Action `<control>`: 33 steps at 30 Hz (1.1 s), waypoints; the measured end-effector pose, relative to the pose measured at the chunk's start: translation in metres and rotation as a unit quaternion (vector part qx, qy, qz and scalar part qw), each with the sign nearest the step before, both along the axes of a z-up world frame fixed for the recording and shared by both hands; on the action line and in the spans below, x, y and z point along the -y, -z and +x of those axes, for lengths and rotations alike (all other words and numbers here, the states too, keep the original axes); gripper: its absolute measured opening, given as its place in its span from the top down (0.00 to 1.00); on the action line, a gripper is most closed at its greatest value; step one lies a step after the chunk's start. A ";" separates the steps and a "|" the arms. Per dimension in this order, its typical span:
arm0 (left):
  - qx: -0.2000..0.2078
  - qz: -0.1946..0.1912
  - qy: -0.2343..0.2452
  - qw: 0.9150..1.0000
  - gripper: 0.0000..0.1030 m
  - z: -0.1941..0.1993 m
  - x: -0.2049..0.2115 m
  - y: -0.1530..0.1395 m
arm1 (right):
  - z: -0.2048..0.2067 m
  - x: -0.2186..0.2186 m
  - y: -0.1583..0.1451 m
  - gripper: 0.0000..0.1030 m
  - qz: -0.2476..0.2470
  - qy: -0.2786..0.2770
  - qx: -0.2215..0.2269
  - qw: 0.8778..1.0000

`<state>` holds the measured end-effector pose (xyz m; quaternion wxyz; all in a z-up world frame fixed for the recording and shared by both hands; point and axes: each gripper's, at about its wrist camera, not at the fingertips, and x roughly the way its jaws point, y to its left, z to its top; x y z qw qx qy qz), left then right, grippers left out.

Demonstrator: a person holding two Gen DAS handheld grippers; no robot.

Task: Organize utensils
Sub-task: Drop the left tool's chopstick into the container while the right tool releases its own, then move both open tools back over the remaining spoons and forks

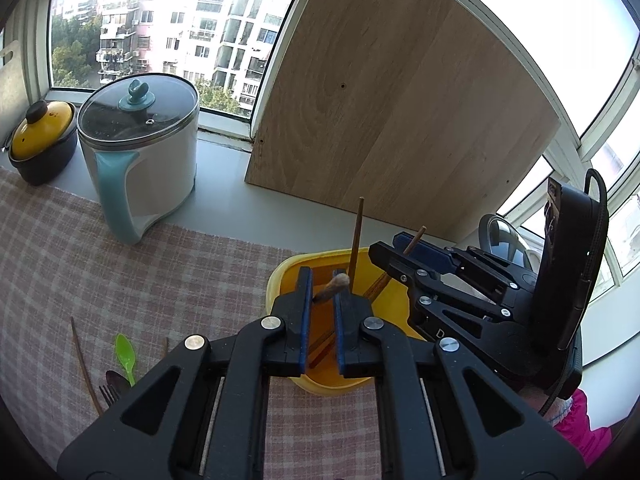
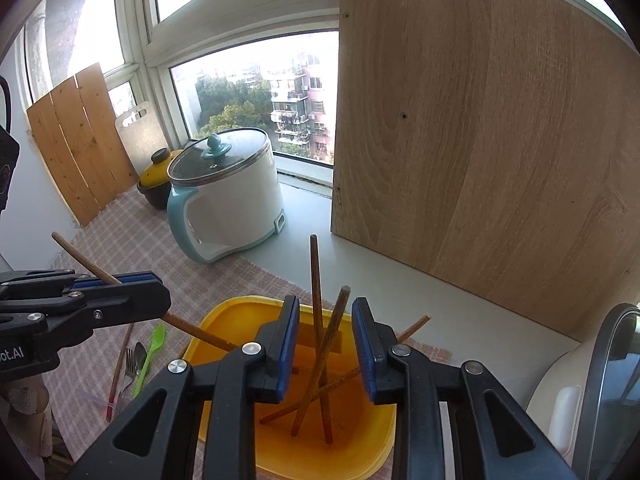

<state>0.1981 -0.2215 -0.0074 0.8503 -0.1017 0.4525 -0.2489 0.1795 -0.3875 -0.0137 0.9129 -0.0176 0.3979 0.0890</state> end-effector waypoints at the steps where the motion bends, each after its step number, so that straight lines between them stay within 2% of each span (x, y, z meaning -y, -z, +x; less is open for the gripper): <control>1: 0.001 0.000 0.000 1.000 0.88 -0.001 -0.001 -0.001 | -0.001 0.001 -0.001 0.68 -0.001 0.001 0.001 1.000; 4: 0.005 -0.001 -0.001 1.000 0.81 -0.003 -0.002 -0.004 | -0.004 0.001 -0.002 0.50 -0.005 0.004 0.008 1.000; 15: 0.011 0.000 -0.004 1.000 0.81 -0.011 -0.017 -0.005 | -0.016 -0.001 -0.009 0.45 -0.010 0.008 0.018 1.000; 22: 0.014 -0.001 -0.010 1.000 0.81 -0.020 -0.037 -0.004 | -0.026 -0.011 -0.018 0.44 -0.015 0.004 0.026 1.000; 29: 0.021 0.005 -0.019 1.000 0.81 -0.032 -0.068 -0.002 | -0.042 -0.029 -0.027 0.37 -0.020 0.005 0.035 0.999; 31: 0.021 0.006 -0.022 1.000 0.79 -0.036 -0.079 -0.001 | -0.047 -0.036 -0.028 0.36 -0.019 0.003 0.035 0.999; 33: 0.021 0.008 -0.024 0.999 0.72 -0.040 -0.091 0.001 | -0.051 -0.044 -0.028 0.35 -0.019 0.000 0.035 0.999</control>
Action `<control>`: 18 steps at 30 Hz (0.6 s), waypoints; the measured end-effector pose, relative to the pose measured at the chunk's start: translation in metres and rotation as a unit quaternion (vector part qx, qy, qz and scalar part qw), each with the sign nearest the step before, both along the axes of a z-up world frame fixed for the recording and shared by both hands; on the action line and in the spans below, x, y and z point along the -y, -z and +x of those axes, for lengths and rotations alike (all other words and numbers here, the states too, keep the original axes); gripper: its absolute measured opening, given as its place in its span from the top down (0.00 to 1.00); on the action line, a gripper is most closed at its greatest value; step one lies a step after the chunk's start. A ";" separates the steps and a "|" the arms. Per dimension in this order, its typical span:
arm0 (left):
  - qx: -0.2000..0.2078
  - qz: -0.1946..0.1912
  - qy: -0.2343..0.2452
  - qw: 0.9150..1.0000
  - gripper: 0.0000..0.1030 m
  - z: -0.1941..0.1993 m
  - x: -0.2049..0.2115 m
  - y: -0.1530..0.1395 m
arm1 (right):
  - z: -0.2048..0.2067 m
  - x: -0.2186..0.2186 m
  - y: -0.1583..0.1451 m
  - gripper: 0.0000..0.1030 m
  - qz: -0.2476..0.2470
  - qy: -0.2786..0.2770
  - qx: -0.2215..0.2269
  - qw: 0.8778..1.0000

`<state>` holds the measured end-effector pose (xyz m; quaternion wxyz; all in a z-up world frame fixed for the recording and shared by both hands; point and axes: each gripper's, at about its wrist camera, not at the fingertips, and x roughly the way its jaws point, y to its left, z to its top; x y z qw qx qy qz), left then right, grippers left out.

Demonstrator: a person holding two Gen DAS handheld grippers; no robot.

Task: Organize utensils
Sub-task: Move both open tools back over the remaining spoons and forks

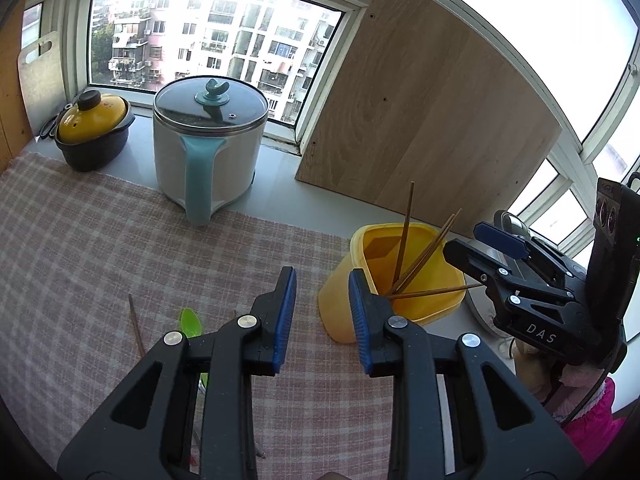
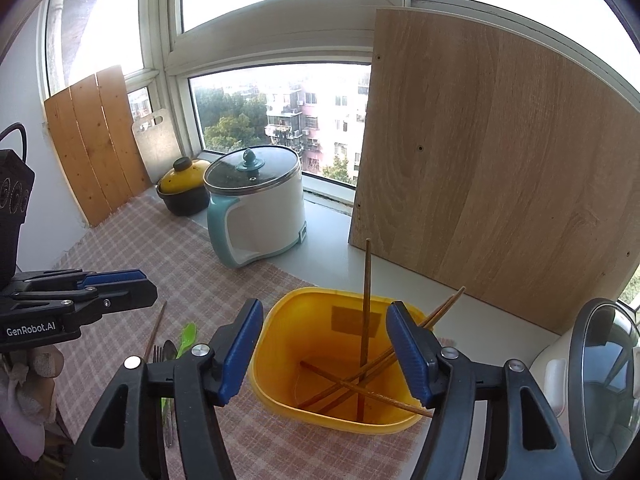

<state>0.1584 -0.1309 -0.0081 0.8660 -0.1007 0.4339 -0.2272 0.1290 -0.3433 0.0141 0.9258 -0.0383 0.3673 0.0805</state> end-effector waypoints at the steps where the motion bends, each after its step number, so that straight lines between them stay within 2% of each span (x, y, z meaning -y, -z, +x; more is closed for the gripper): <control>1: 0.000 0.002 -0.001 1.000 0.72 -0.002 -0.006 0.001 | -0.002 -0.004 0.000 0.35 0.000 -0.002 0.000 1.000; 8: -0.011 0.020 -0.025 0.999 0.71 -0.016 -0.062 0.013 | -0.018 -0.033 0.000 0.35 0.003 -0.025 -0.005 1.000; 18: -0.054 0.028 -0.073 0.996 0.71 -0.035 -0.136 0.051 | -0.030 -0.074 0.015 0.35 0.009 -0.061 -0.030 0.998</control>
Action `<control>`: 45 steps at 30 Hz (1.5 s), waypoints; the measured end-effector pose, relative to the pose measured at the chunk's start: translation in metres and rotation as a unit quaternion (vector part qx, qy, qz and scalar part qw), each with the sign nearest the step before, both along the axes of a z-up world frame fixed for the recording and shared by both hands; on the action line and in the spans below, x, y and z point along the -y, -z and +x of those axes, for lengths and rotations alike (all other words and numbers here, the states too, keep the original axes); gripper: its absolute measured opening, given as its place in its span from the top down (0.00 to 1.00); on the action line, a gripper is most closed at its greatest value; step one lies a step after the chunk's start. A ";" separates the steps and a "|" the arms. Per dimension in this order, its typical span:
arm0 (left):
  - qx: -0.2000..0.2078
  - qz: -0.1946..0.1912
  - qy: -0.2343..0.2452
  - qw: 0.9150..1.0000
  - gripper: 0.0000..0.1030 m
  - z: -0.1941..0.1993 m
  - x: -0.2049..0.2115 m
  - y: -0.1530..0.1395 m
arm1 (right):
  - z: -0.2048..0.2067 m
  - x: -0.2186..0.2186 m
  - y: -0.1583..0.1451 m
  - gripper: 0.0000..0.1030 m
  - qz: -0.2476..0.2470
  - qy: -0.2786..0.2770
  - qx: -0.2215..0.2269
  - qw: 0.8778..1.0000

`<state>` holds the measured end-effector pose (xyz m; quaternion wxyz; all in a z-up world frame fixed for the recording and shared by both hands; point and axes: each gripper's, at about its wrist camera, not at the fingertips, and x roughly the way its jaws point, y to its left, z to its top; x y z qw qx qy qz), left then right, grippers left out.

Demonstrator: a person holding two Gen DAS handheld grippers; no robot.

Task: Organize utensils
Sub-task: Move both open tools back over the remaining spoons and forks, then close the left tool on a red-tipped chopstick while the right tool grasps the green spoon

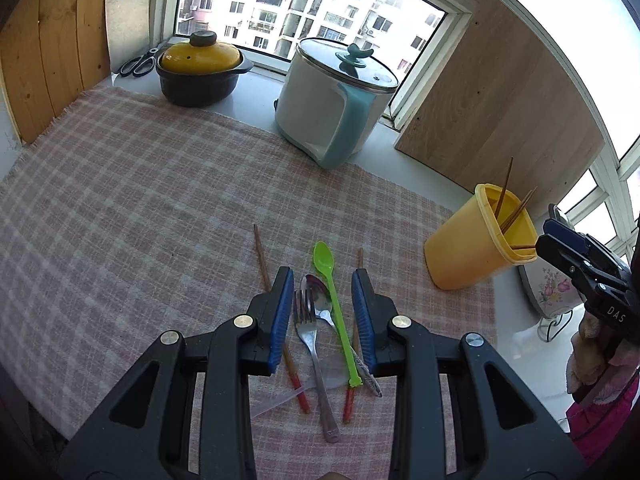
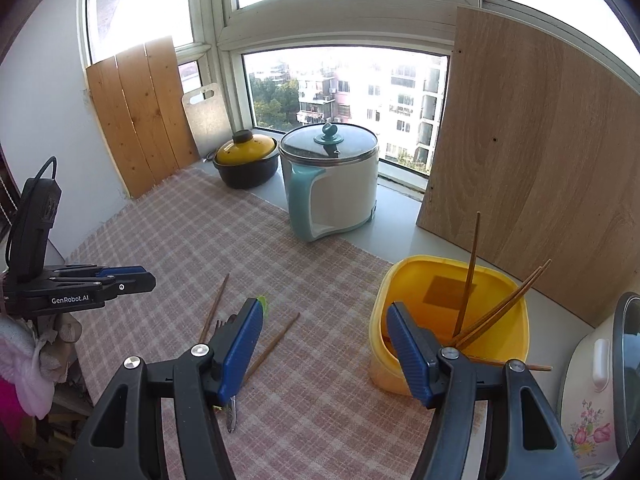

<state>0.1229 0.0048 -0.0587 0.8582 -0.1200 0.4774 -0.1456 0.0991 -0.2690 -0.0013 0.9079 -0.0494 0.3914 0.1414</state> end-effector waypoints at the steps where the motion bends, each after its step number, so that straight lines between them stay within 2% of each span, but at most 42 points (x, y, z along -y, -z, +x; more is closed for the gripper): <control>1: -0.004 -0.001 -0.002 1.000 0.71 -0.003 -0.005 0.004 | 0.000 -0.004 0.003 0.35 0.000 -0.003 -0.005 1.000; 10: -0.045 0.002 0.023 0.999 0.71 -0.028 -0.015 0.039 | 0.000 -0.032 0.035 0.36 0.009 -0.023 -0.057 0.998; 17: -0.073 0.005 0.044 0.996 0.71 -0.036 -0.011 0.063 | 0.008 -0.047 0.065 0.45 0.021 -0.031 -0.109 0.993; 24: -0.091 0.001 0.043 0.995 0.71 -0.019 -0.009 0.085 | 0.020 -0.073 0.097 0.50 0.025 -0.052 -0.163 0.985; 30: -0.109 -0.010 0.040 0.993 0.72 0.002 -0.007 0.103 | 0.038 -0.085 0.124 0.61 0.036 -0.047 -0.205 0.977; 37: -0.111 0.014 0.046 0.993 0.72 0.017 0.000 0.114 | 0.055 -0.092 0.147 0.68 0.037 -0.040 -0.234 0.971; 42: -0.115 0.021 0.053 0.992 0.72 0.025 0.007 0.119 | 0.062 -0.091 0.156 0.73 0.058 -0.035 -0.254 0.965; 45: -0.118 0.032 0.054 0.991 0.75 0.030 0.012 0.124 | 0.064 -0.092 0.158 0.74 0.061 -0.035 -0.259 0.963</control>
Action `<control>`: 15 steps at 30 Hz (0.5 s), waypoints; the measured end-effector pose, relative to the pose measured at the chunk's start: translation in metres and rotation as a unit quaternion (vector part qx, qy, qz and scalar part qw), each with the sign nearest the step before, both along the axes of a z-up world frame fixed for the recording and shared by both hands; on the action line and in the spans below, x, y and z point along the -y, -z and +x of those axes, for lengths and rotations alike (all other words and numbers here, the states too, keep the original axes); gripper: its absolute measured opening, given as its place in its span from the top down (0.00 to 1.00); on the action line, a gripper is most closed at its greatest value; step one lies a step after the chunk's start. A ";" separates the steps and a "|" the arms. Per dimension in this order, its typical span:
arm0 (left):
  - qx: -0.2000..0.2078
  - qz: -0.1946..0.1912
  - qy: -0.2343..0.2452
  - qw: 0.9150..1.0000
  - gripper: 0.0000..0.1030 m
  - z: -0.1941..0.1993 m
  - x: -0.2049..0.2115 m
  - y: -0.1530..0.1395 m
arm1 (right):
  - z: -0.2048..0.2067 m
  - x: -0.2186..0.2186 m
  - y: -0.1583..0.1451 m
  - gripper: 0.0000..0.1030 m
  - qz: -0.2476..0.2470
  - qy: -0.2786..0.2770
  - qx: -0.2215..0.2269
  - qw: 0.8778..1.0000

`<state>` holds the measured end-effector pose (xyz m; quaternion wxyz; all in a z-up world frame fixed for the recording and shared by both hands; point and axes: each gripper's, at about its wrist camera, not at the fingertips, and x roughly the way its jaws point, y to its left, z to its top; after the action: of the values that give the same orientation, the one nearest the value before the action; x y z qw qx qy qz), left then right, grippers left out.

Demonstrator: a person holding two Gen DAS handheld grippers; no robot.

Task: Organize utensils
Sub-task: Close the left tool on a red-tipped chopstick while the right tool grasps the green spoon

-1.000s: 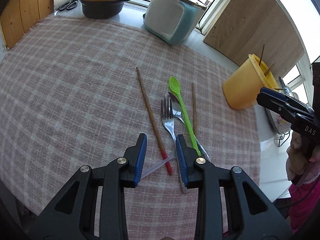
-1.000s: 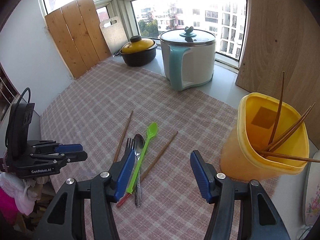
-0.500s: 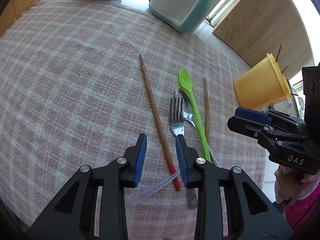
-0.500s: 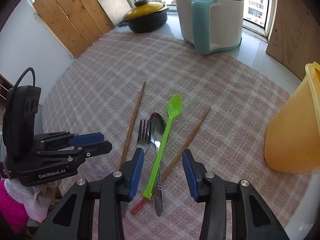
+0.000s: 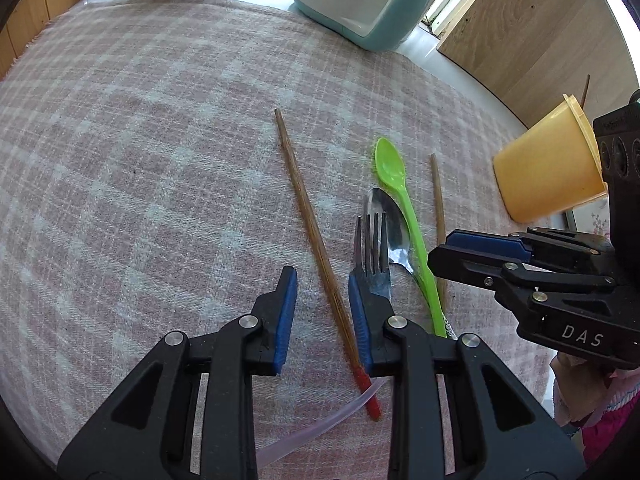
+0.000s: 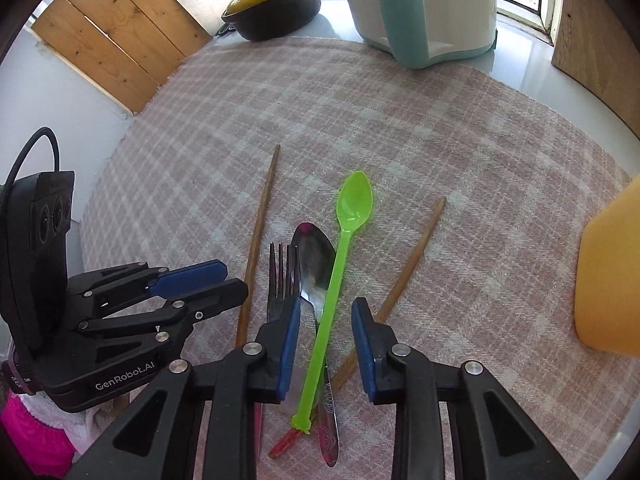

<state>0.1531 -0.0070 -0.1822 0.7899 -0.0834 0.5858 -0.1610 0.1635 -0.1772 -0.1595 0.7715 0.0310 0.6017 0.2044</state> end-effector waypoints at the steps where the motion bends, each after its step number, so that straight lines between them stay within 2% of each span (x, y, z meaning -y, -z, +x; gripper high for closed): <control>1: -0.001 0.002 0.001 1.000 0.75 0.001 0.001 0.001 | 0.001 -0.001 0.001 0.75 0.000 -0.001 -0.001 1.000; 5: 0.001 0.011 0.005 1.000 0.76 0.003 0.007 0.004 | 0.007 -0.005 0.006 0.77 -0.005 -0.001 -0.008 1.000; 10: 0.008 0.024 0.009 1.000 0.84 0.006 0.008 0.005 | 0.012 -0.009 0.011 0.79 -0.009 -0.004 -0.016 1.000; 15: 0.015 0.031 0.020 0.999 0.86 0.009 0.011 0.005 | 0.014 -0.012 0.015 0.83 -0.024 -0.009 -0.018 0.999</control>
<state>0.1621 -0.0184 -0.1875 0.7972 -0.0448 0.5805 -0.1597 0.1771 -0.1649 -0.1745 0.7591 0.0108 0.6208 0.1956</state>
